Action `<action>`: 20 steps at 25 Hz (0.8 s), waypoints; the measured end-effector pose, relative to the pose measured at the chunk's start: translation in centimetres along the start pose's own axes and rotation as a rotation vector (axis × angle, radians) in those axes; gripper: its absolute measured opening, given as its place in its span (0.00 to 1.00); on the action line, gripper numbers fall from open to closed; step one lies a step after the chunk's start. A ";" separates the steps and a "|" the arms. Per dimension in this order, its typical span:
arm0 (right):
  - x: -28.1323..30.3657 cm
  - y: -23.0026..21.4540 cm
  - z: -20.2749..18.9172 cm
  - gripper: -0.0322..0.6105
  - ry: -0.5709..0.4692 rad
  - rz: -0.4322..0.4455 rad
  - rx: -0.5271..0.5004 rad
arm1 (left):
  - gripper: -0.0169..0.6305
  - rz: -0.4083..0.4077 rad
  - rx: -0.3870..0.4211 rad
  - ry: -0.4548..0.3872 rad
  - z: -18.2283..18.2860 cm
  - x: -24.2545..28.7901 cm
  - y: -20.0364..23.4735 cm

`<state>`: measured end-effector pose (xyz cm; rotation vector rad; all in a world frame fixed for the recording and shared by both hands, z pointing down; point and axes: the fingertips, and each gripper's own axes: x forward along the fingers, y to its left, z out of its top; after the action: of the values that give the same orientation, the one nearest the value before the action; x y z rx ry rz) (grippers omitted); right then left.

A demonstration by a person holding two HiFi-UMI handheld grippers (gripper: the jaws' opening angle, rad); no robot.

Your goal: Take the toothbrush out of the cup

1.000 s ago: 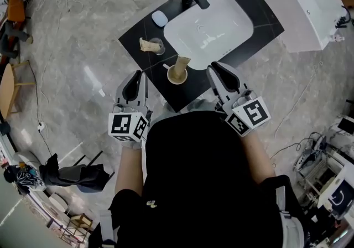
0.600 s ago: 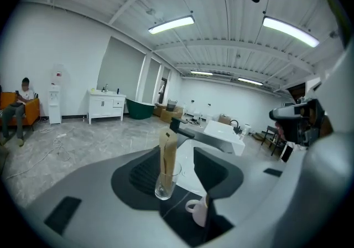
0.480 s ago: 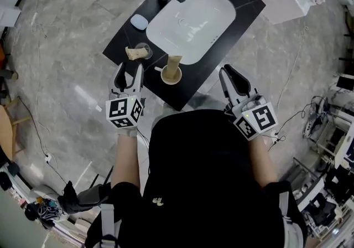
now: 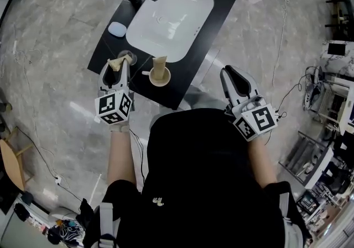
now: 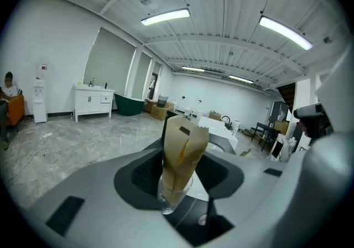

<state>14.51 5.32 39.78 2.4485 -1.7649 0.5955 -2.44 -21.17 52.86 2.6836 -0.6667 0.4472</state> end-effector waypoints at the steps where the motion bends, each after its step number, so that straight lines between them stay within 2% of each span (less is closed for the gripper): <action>1: -0.1 -0.1 -0.1 0.13 -0.001 -0.008 0.004 | 0.29 -0.001 -0.003 -0.001 0.0 0.1 0.0; 4: -0.5 -0.3 -0.2 0.13 -0.004 -0.025 0.013 | 0.21 -0.002 0.000 -0.002 0.0 0.3 0.1; 9: -0.8 -0.7 -0.4 0.13 -0.006 -0.038 0.027 | 0.11 0.011 0.049 0.025 -0.4 0.6 0.3; 20: -1.1 -0.7 0.2 0.13 -0.034 -0.021 0.023 | 0.10 0.044 0.019 0.046 0.1 0.5 0.1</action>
<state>14.92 6.52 39.37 2.5034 -1.7524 0.5795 -2.08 -21.49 52.95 2.6728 -0.7123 0.5274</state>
